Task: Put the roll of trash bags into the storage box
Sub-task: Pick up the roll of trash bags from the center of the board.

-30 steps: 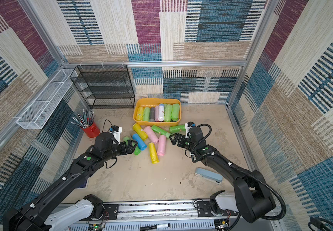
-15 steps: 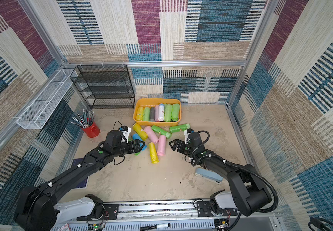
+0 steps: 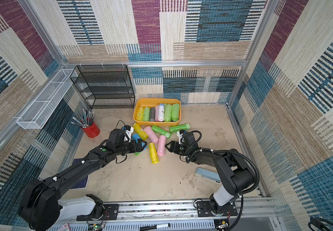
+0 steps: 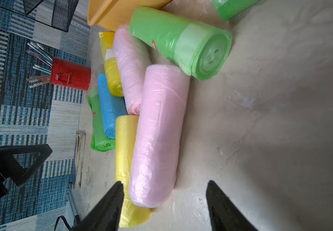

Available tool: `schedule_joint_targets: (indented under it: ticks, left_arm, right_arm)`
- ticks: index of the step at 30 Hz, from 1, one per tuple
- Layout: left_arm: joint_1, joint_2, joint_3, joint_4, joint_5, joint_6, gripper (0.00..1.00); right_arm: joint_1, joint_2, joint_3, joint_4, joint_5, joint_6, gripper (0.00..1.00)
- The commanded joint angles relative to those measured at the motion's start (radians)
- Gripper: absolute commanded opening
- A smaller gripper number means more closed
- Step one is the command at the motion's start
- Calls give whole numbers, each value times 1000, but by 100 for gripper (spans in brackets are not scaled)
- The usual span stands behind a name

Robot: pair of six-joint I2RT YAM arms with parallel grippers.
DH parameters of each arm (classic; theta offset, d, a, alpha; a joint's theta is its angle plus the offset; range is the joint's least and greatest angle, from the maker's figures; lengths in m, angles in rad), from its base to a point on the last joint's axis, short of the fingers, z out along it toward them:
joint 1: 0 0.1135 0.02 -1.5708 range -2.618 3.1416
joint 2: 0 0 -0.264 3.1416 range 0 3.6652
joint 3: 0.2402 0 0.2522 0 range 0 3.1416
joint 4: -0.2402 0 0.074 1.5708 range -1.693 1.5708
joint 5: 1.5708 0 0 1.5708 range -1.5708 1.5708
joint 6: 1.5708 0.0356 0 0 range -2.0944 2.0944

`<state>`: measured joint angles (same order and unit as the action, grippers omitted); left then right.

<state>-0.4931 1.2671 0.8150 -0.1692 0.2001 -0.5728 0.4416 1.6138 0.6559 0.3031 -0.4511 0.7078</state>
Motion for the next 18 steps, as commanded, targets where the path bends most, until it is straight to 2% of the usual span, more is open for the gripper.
schedule_joint_targets:
  ticks: [1,9,18]
  left_arm:
    - [1,6,5,5,1,-5,95]
    - [1,37,17,4,8,-4,95]
    - [1,57,32,0,24,3,95]
  right_arm:
    - [9,34,20,70,-46,15,60]
    - [31,84,46,81,-46,20,58]
    - [54,121,106,2,10,-10,57]
